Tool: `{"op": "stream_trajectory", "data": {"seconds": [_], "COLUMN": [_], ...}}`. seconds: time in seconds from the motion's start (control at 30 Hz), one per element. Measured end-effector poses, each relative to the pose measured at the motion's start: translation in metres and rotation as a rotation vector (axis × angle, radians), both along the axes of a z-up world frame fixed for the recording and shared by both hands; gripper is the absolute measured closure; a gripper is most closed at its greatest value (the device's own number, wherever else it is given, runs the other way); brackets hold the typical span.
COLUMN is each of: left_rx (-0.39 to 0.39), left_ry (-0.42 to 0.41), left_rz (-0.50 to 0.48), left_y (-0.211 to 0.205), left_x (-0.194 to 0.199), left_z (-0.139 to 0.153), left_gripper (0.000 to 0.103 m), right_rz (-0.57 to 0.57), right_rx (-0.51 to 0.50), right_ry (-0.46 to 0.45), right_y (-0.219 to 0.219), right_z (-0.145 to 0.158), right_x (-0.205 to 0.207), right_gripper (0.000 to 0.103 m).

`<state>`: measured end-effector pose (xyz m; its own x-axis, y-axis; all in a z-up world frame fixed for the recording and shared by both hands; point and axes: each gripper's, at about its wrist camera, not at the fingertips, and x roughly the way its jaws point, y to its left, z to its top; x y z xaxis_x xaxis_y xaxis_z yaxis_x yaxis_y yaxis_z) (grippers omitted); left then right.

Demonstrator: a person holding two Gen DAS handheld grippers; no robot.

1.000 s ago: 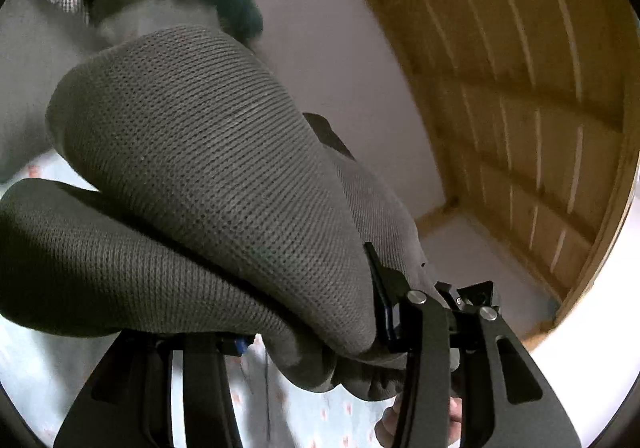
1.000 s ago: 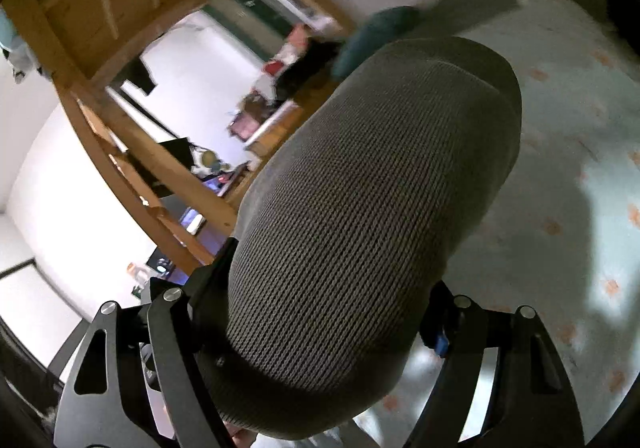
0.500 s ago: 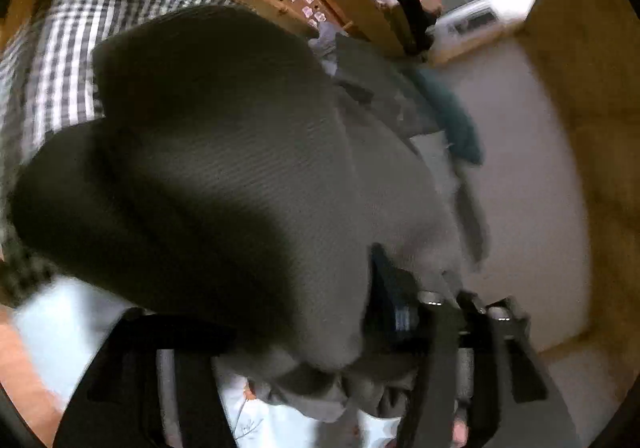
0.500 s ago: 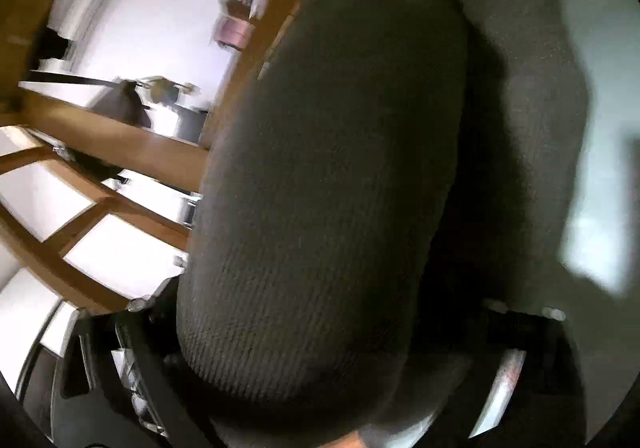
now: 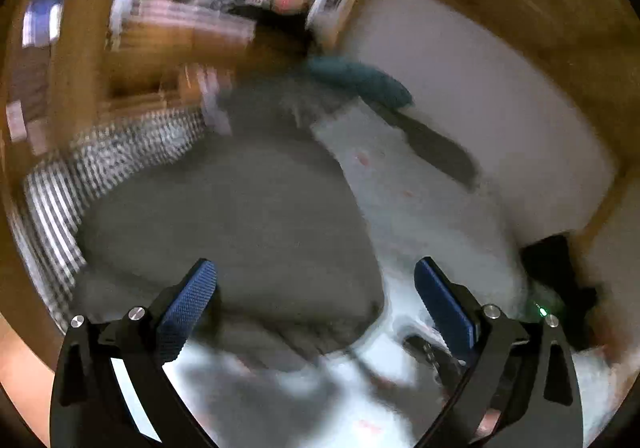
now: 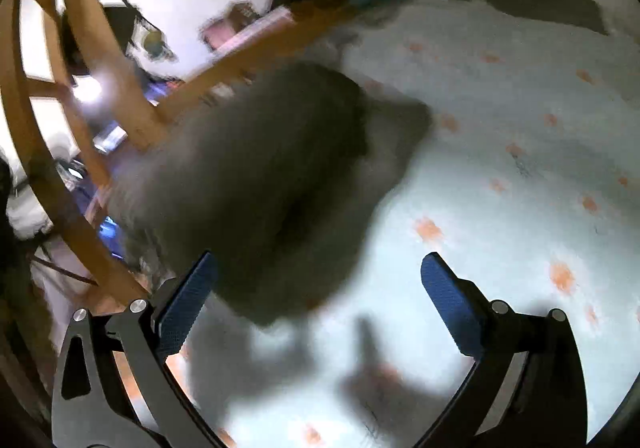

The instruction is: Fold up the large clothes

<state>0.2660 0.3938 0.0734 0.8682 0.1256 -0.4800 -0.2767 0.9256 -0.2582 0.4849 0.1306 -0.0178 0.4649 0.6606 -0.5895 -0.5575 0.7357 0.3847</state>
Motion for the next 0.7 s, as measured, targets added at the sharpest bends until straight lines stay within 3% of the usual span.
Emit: {"op": "stream_trajectory", "data": {"seconds": [0.07, 0.17, 0.2, 0.27, 0.4, 0.53, 0.63, 0.7], "left_rx": [0.094, -0.006, -0.041, -0.04, -0.053, -0.058, -0.059, -0.038], "left_ry": [0.052, 0.237, 0.231, 0.21, 0.213, 0.259, 0.305, 0.277], "left_rz": [0.038, 0.009, 0.01, 0.026, 0.043, 0.028, 0.037, 0.056], "left_y": [0.004, 0.032, 0.04, 0.032, 0.034, 0.015, 0.0, -0.006], "left_x": [0.025, 0.075, 0.08, 0.086, 0.095, 0.103, 0.091, 0.059], "left_z": [-0.005, -0.037, -0.047, -0.045, -0.05, -0.027, -0.01, 0.0], "left_gripper": [0.006, 0.005, 0.004, 0.004, 0.004, 0.004, 0.004, 0.005], "right_rz": [-0.011, -0.003, -0.005, -0.018, -0.067, -0.118, -0.133, -0.133], "right_rx": [-0.004, -0.011, -0.029, -0.051, -0.007, -0.002, -0.004, -0.007], "right_ry": [0.044, 0.088, 0.094, 0.091, 0.12, 0.107, 0.064, 0.03], "right_y": [-0.02, -0.045, -0.048, -0.06, -0.071, -0.084, -0.094, -0.1], "right_z": [-0.016, -0.036, -0.038, -0.043, -0.035, -0.018, 0.0, 0.013], "right_x": [-0.019, -0.058, -0.068, -0.088, -0.105, -0.122, -0.14, -0.151], "right_gripper": [0.003, 0.002, 0.002, 0.002, 0.002, 0.002, 0.002, 0.002]}}
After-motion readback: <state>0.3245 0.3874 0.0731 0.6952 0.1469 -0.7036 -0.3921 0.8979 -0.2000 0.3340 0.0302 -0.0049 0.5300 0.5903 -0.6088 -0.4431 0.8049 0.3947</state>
